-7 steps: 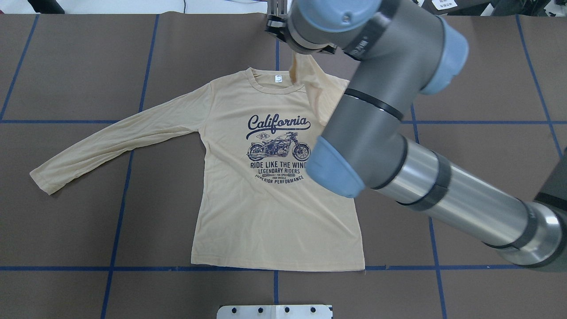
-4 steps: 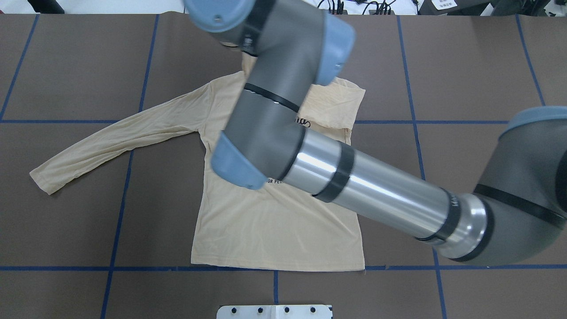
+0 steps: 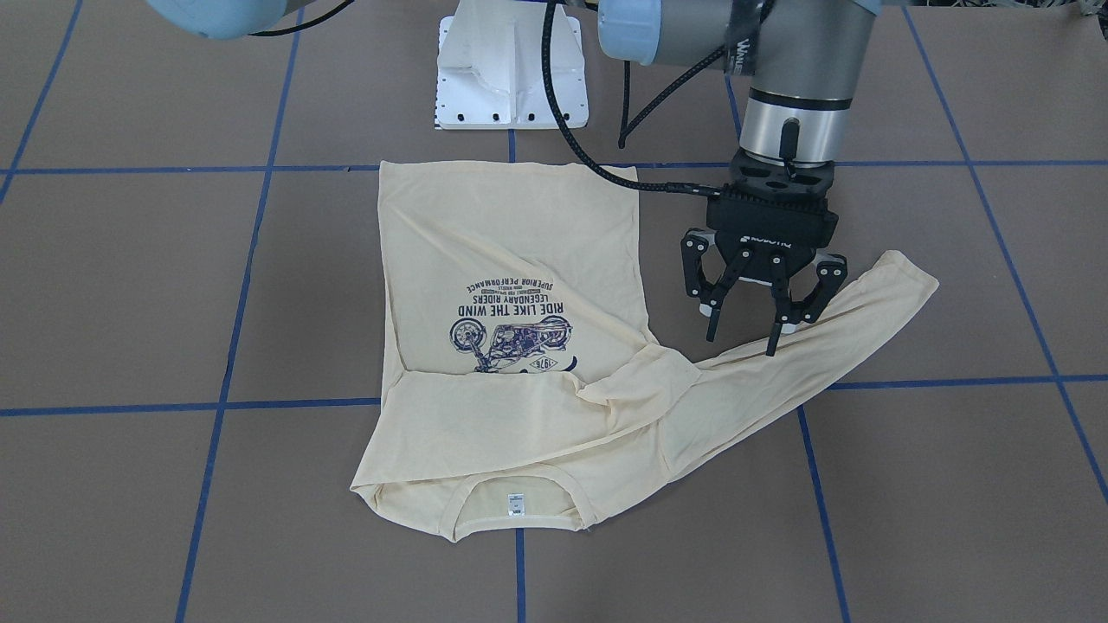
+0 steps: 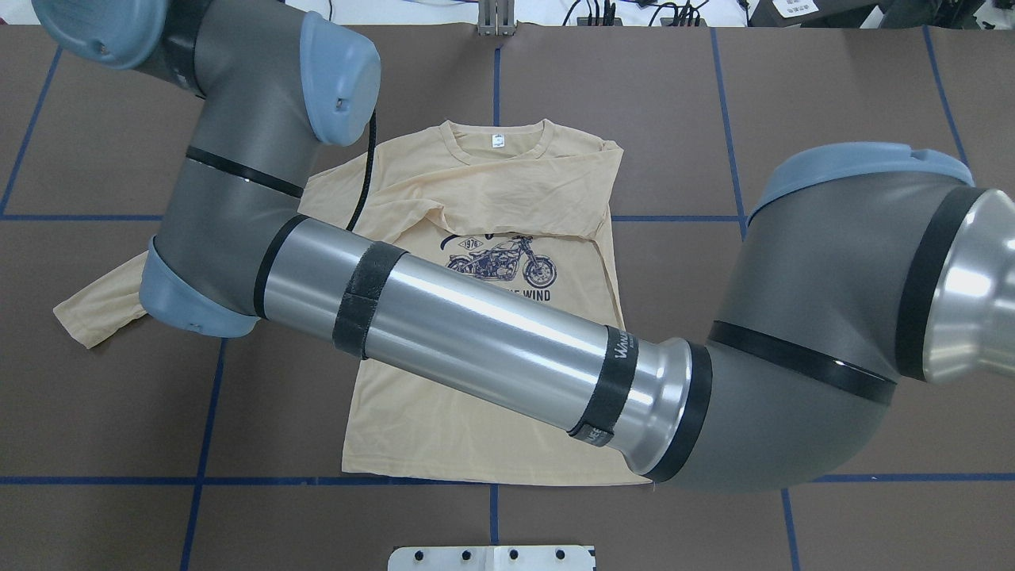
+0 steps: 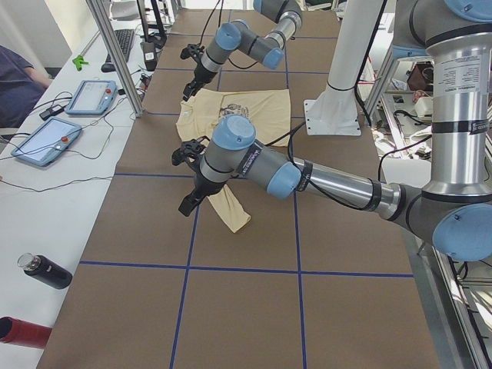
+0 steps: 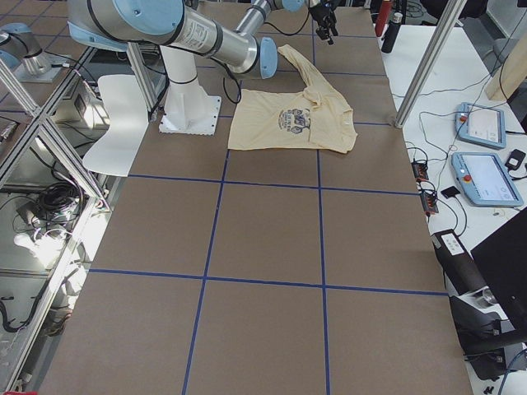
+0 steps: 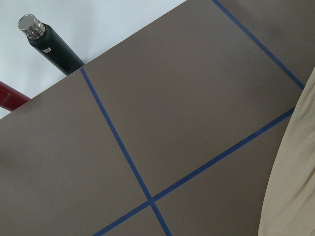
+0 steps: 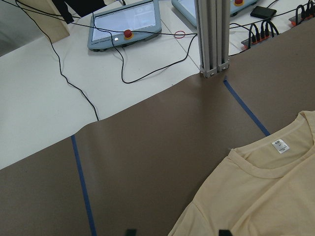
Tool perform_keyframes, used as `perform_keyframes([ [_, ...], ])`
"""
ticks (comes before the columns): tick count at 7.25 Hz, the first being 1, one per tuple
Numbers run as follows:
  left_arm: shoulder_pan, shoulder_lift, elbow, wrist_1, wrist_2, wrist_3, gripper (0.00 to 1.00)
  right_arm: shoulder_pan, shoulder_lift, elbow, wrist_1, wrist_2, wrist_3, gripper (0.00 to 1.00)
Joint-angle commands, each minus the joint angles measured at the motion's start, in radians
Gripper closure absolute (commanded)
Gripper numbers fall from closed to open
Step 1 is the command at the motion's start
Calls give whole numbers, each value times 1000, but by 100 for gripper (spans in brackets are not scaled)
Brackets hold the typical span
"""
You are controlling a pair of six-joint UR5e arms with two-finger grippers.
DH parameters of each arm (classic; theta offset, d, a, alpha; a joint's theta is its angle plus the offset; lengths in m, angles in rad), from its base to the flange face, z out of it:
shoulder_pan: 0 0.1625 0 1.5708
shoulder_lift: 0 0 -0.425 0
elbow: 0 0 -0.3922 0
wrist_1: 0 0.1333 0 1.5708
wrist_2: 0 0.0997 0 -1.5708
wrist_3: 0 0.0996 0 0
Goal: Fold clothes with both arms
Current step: 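Grasp the sleeve cuff with the right gripper and fold it across the shirt front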
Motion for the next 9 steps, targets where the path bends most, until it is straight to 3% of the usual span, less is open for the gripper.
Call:
perform_keyframes([
  [1,0,-2,3,2,0,-2,0,6,12,3,-2,19,-25,0],
  [2,0,-3,-3,-2,-14,-1,0,32,1,8,-12,91,-53,0],
  [3,2,-5,-8,-33,-61,2,0,61,-54,90,-70,154,-103,0],
  [5,37,12,-5,-123,-130,-4,0,116,-303,446,-237,264,-267,0],
  [6,75,18,-5,-126,-152,-24,0,150,-442,609,-246,313,-330,0],
  [8,156,76,-6,-266,-137,-190,0,240,-728,902,-246,434,-532,0],
  [9,235,119,-6,-399,-50,-291,0,297,-885,1023,-227,505,-682,0],
])
